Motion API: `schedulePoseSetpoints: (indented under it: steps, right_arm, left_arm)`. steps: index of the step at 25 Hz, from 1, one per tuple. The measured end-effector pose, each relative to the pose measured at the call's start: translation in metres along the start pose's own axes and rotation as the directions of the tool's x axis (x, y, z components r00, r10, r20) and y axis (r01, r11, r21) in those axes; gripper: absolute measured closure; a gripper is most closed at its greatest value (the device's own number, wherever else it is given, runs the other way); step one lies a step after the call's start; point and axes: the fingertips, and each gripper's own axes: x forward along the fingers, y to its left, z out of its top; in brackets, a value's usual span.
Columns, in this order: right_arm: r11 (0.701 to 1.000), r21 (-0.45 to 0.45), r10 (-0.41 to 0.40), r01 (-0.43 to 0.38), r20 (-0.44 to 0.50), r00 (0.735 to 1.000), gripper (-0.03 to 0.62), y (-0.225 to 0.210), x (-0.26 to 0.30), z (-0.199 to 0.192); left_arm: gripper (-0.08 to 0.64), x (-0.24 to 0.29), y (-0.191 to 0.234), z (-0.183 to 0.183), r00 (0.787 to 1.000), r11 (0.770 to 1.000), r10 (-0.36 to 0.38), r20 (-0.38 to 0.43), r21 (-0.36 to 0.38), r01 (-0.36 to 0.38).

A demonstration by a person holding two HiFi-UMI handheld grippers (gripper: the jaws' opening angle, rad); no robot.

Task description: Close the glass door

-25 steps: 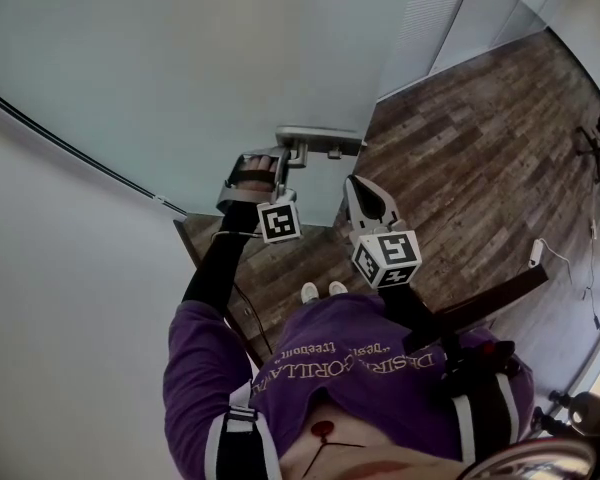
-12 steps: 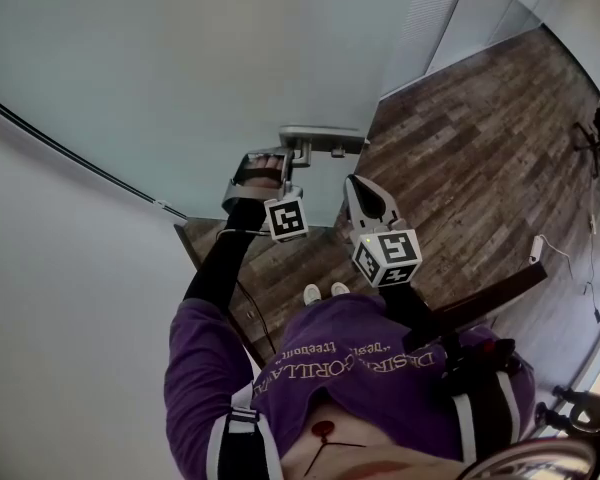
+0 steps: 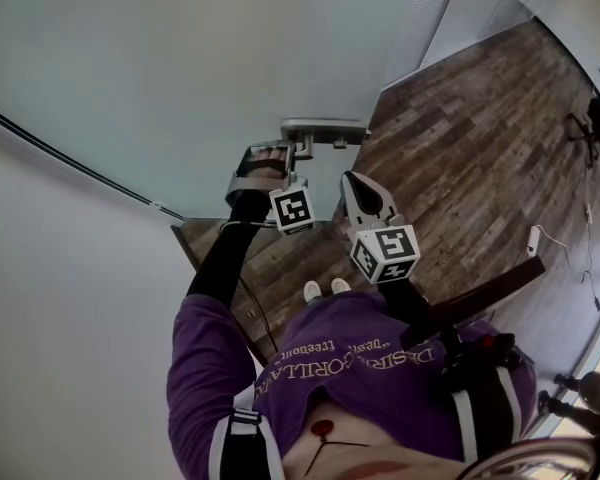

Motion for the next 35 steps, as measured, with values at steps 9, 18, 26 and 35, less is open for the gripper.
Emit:
schedulePoseSetpoints:
  steps: [9,18,26,35]
  right_arm:
    - [0.999,0.0,-0.033,0.033,-0.004,0.999,0.603,-0.001,0.014,0.004]
    - [1.0,0.012,-0.022,0.022,-0.007,1.0,0.603,-0.02,0.03,0.007]
    - [1.0,-0.007,0.017,-0.017,-0.006,1.0,0.603,-0.05,0.046,0.02]
    - [0.999,-0.013,0.043,-0.043,-0.015,0.999,0.603,-0.072,0.063,0.011]
  left_arm:
    - [0.528,0.021,0.021,-0.008,0.998,0.999,-0.006,-0.063,0.051,0.009]
    - [0.531,0.051,0.031,0.004,0.999,0.999,-0.034,-0.039,-0.031,0.033]
    - [0.532,0.072,0.042,0.0,0.995,0.999,-0.025,-0.101,-0.043,0.021]
    - [0.534,0.102,0.04,-0.021,0.98,0.998,-0.052,-0.19,-0.034,0.046]
